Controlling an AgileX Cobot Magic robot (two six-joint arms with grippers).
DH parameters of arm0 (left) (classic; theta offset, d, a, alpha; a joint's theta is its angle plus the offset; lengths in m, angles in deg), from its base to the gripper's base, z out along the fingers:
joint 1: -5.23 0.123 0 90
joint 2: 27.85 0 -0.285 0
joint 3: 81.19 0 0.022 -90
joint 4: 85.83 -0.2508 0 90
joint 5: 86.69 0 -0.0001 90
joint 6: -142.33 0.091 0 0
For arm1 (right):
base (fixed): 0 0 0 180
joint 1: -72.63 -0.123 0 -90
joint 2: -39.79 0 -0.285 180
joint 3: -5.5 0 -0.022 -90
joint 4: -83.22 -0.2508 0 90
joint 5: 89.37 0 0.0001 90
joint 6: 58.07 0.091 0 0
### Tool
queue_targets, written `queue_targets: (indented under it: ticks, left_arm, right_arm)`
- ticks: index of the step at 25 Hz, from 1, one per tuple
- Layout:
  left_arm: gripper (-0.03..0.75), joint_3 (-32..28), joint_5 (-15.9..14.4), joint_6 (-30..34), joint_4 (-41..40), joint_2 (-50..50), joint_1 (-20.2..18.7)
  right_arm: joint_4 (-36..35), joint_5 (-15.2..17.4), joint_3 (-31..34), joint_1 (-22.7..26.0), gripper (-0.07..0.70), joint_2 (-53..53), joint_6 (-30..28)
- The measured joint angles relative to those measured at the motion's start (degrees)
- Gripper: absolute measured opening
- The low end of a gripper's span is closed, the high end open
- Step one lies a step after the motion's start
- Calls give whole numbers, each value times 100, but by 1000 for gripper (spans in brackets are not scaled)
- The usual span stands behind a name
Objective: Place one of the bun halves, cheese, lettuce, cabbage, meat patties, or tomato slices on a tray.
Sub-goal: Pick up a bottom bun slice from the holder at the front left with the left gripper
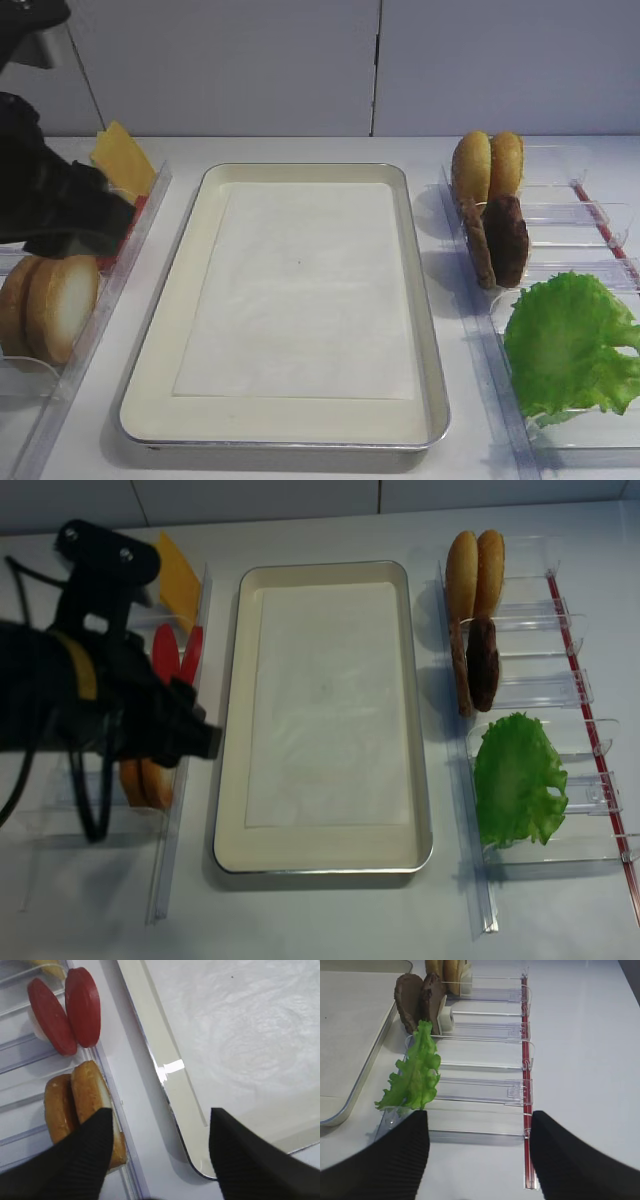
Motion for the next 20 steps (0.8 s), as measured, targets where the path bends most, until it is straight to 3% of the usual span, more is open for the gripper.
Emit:
queue_targets:
  ticks: [9,11,14,20]
  left_arm:
    - [412,511,-145,-695,-418,-1047,-11]
    - [412,559,-293,-1011,-627,-1159,-11]
    - [412,612,-812,-1775,-1071,-1296,-11]
    - [412,612,-899,-2102,-1131,-1397,-11]
  right_arm:
    - [0,0,0,0,451,0,0]
    - [0,0,0,0,451,0,0]
    - [0,0,0,0,451,0,0]
    - [0,0,0,0,450,0,0]
